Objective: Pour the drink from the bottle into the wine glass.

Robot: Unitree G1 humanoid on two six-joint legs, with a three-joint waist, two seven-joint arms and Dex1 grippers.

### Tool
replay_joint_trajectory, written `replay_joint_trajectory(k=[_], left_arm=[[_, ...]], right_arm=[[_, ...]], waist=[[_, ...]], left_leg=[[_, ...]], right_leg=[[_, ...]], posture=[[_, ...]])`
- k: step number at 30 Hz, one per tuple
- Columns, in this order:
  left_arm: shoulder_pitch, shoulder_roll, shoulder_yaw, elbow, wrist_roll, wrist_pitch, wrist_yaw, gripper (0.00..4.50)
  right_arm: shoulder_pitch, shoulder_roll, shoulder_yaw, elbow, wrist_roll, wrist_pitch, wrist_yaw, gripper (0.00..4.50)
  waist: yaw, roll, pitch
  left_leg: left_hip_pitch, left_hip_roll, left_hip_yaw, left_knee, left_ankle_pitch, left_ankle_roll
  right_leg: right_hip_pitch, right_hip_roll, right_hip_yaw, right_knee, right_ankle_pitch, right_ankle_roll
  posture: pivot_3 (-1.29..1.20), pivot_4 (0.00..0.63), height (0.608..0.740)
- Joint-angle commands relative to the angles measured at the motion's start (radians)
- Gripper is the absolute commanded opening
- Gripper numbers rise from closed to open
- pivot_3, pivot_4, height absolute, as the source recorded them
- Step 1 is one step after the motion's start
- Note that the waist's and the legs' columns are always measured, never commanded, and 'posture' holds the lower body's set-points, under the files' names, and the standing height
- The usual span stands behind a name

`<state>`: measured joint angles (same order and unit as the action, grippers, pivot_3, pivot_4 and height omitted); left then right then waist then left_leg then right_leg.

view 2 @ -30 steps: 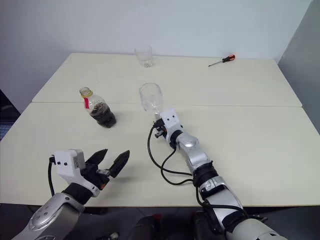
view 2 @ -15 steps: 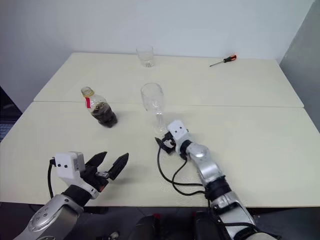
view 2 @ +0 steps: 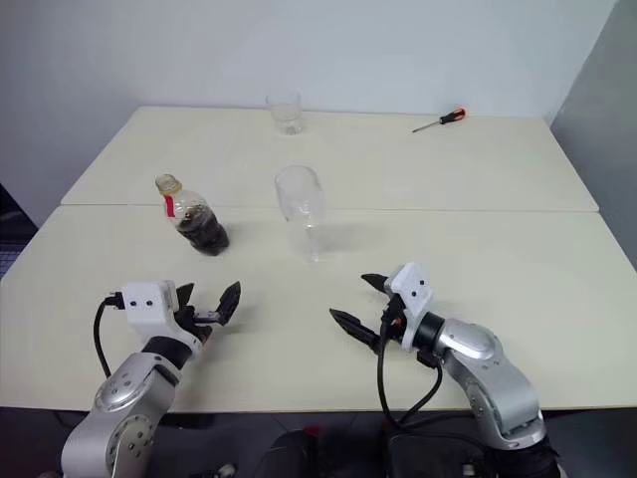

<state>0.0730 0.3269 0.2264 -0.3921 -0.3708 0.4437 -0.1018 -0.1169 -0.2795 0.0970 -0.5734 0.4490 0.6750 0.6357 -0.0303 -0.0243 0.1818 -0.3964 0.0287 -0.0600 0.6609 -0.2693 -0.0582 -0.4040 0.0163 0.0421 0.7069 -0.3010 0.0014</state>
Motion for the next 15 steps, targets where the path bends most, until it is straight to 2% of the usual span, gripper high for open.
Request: replay_joint_trajectory(k=[1,8,15], left_arm=[[-0.047,0.013,0.024,0.043,0.053,-0.069,-0.004,4.50],[-0.172,0.017,0.036,0.140,0.100,-0.113,-0.004,4.50],[-0.281,0.025,0.033,0.246,0.110,-0.138,-0.034,4.50]], right_arm=[[-0.024,0.016,-0.071,-0.081,0.170,0.097,-0.031,4.47],[-0.035,0.008,-0.085,-0.151,0.300,0.186,-0.116,4.47],[-0.024,0.001,-0.068,-0.173,0.341,0.195,-0.171,4.47]], waist=[[0.000,0.000,0.000],[0.001,0.000,0.000],[0.001,0.000,0.000]], left_leg=[[0.000,0.000,0.000,0.000,0.000,0.000],[-0.001,0.000,0.000,0.000,0.000,0.000],[-0.001,-0.001,0.000,0.000,0.000,0.000]], right_leg=[[0.000,0.000,0.000,0.000,0.000,0.000],[0.000,-0.001,-0.001,-0.001,0.000,0.000],[0.000,0.000,-0.001,-0.002,0.001,0.001]], posture=[[0.00,0.150,0.740],[0.00,0.150,0.740],[0.00,0.150,0.740]])
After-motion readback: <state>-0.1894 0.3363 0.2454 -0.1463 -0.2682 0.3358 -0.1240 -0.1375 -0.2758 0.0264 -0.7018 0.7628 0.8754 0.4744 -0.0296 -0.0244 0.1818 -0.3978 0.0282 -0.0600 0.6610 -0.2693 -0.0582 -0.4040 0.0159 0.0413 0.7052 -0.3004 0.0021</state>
